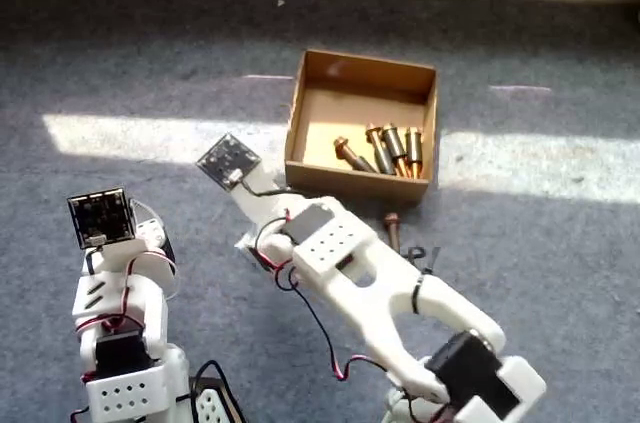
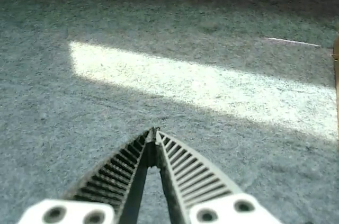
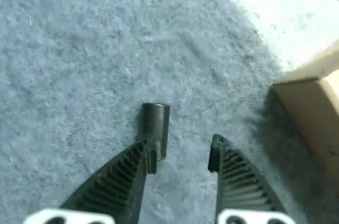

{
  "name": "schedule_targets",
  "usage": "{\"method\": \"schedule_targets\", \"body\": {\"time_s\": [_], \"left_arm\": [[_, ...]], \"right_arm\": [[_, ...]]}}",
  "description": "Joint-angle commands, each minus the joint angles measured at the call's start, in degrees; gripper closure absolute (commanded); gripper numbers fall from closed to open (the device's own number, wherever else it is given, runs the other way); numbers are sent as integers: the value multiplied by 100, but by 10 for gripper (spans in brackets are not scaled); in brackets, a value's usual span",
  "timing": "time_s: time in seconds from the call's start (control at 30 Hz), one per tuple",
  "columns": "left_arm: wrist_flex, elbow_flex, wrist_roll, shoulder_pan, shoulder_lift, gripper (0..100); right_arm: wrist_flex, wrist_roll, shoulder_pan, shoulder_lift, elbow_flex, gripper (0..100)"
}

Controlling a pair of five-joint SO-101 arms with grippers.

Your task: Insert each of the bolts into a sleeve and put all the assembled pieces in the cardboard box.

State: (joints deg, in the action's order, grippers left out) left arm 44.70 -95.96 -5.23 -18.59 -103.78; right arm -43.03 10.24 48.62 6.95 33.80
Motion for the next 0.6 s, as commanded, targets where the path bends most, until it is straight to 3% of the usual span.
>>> {"method": "schedule_targets", "body": {"time_s": [0.0, 0.57], "left_arm": [[-18, -127, 79, -75, -57, 986], [-18, -127, 79, -75, -57, 986]], "right_arm": [[-224, -26, 286, -620, -778, 846], [-541, -53, 295, -1367, -1226, 846]]}}
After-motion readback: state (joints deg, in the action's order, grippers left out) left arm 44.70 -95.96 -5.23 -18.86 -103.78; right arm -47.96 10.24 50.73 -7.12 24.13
